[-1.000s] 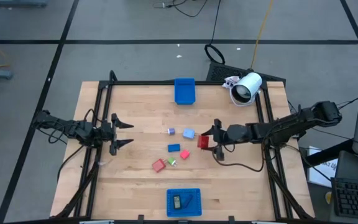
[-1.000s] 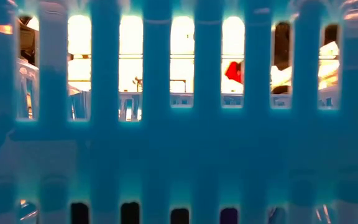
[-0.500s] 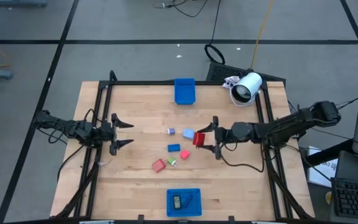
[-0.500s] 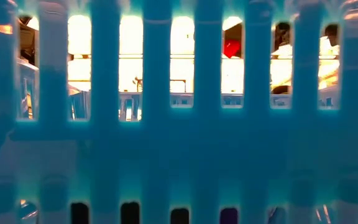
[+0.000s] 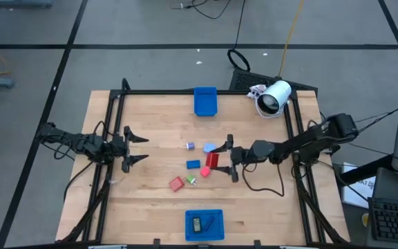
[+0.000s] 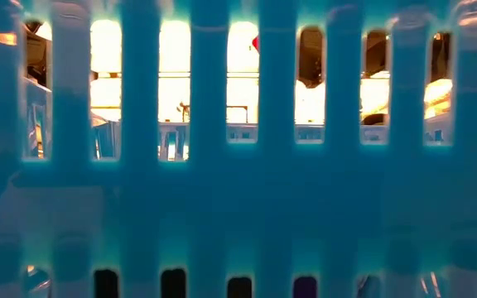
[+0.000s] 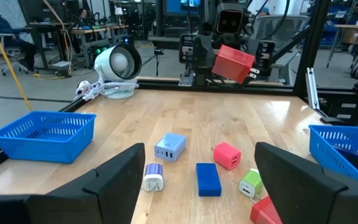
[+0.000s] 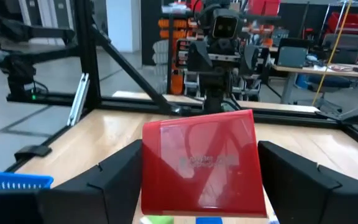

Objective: Pick & Place Office items
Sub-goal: Put the right red charger adapter into the top blue bin

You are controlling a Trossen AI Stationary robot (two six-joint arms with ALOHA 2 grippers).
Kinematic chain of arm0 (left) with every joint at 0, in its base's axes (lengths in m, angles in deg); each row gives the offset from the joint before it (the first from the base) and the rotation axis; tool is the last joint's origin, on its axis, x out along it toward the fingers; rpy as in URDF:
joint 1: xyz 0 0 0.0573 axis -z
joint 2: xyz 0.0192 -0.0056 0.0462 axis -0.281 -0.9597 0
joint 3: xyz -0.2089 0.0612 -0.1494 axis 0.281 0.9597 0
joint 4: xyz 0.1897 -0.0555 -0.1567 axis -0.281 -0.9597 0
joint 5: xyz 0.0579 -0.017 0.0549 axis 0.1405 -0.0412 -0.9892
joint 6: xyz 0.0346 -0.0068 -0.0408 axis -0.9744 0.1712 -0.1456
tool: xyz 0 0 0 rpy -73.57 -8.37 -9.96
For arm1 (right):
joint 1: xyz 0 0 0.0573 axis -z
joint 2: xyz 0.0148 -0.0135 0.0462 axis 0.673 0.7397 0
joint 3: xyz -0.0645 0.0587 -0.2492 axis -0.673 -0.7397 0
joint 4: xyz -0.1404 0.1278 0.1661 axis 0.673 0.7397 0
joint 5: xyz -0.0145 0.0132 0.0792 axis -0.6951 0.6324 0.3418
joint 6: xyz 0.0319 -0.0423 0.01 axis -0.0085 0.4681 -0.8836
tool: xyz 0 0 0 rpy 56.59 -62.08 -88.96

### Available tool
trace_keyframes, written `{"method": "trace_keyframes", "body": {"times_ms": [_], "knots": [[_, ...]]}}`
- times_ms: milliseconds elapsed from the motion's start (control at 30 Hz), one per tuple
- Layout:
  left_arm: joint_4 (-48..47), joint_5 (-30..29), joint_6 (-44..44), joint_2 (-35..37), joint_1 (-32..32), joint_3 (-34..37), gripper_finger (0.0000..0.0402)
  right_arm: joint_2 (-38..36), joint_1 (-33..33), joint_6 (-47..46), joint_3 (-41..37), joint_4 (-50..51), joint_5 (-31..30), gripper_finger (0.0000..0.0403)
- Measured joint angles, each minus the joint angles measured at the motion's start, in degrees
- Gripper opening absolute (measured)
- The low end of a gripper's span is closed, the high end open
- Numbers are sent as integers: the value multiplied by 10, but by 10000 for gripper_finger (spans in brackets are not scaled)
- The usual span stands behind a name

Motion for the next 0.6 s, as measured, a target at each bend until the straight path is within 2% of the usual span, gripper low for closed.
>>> {"method": "trace_keyframes", "body": {"times_ms": [133,433,600], "knots": [[0,0,0,0,0,0,299,30,5,-12,5,-32,-3,274],[0,0,0,0,0,0,314,79,23,-11,47,-30,-8,274],[-1,0,0,0,0,0,323,83,33,0,58,-31,-69,271]]}}
